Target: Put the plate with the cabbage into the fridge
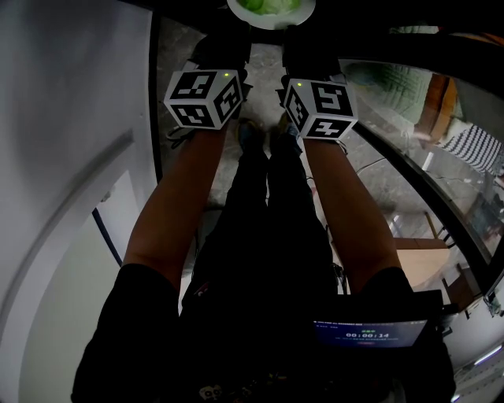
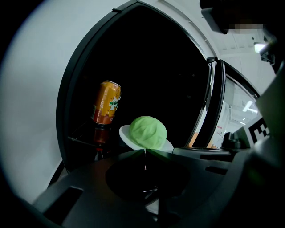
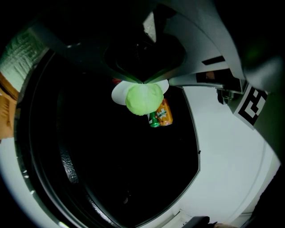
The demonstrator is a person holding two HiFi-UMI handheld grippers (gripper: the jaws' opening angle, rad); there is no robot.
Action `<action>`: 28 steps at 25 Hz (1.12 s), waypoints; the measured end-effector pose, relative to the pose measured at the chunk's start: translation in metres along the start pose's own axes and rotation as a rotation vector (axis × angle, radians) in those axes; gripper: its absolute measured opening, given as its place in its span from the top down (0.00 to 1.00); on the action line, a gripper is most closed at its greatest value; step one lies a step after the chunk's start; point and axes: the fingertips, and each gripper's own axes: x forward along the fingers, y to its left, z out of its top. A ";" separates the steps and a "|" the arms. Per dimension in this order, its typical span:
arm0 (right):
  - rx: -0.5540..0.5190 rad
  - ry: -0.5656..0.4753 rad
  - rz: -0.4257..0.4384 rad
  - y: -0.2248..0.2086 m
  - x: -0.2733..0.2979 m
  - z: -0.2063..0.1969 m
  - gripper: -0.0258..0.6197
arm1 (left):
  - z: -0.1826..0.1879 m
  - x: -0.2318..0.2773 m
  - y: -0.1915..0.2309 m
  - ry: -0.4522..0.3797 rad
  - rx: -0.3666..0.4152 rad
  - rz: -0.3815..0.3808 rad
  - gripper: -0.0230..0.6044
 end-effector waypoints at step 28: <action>0.001 -0.002 0.016 -0.010 0.028 0.014 0.95 | 0.019 0.022 0.011 -0.007 -0.019 0.008 0.95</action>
